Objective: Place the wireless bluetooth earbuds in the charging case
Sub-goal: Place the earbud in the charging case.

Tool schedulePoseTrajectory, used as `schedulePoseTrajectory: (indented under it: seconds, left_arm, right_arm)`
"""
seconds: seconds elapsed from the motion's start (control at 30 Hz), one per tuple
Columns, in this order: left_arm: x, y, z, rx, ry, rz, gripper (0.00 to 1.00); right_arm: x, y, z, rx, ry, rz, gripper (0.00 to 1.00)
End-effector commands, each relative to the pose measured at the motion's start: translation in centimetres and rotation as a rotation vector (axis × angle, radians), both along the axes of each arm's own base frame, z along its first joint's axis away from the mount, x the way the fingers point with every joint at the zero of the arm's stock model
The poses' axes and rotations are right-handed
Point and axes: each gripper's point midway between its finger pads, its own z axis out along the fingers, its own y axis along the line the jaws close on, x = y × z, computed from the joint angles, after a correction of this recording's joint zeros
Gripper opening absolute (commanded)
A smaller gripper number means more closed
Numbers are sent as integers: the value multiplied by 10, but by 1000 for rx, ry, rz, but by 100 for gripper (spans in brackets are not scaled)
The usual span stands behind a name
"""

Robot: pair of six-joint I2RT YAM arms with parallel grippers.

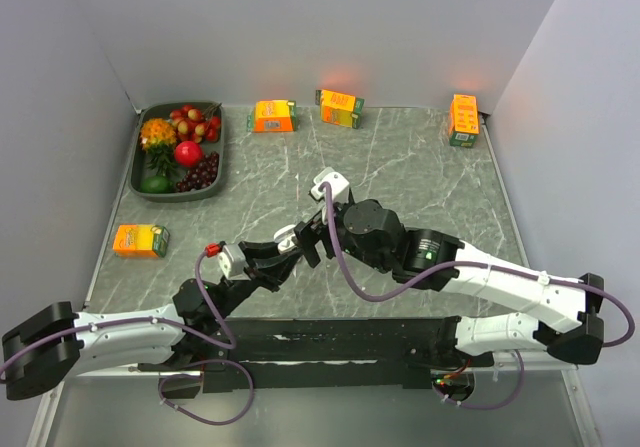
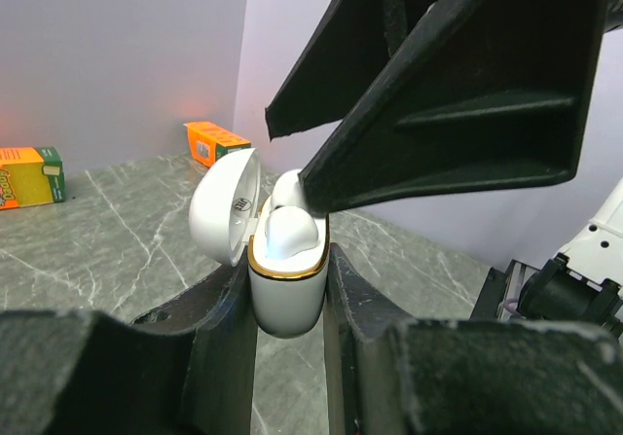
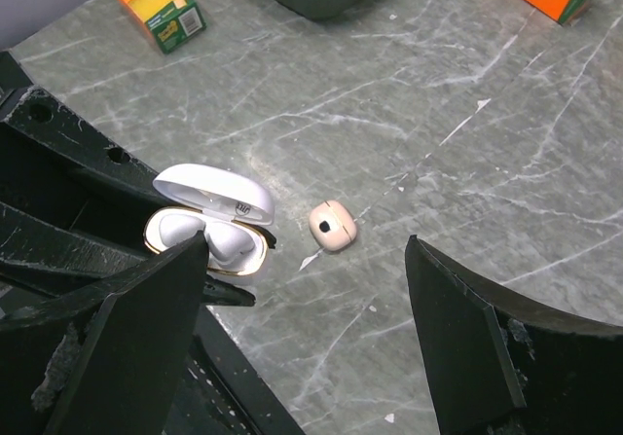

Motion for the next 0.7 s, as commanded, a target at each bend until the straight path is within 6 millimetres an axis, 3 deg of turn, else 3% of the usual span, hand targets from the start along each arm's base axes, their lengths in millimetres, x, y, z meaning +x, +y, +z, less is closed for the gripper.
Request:
schedulePoseTrajectory:
  seconds: [0.0, 0.23, 0.3, 0.5, 0.67]
  left_arm:
    - [-8, 3, 31, -87, -51, -32, 1]
    - [-6, 5, 28, -77, -52, -12, 1]
    - [-4, 6, 26, -68, -56, -2, 1]
    - [-2, 3, 21, -31, -78, 14, 1]
    - [-3, 0, 21, -20, -79, 3, 1]
  right_arm:
    - [5, 0, 24, 46, -31, -17, 89]
    - [3, -19, 77, 179, -107, -42, 89]
    - [3, -23, 82, 200, -115, -50, 89]
    - [19, -18, 69, 146, -47, -67, 89]
    - [37, 9, 58, 54, 14, -26, 85]
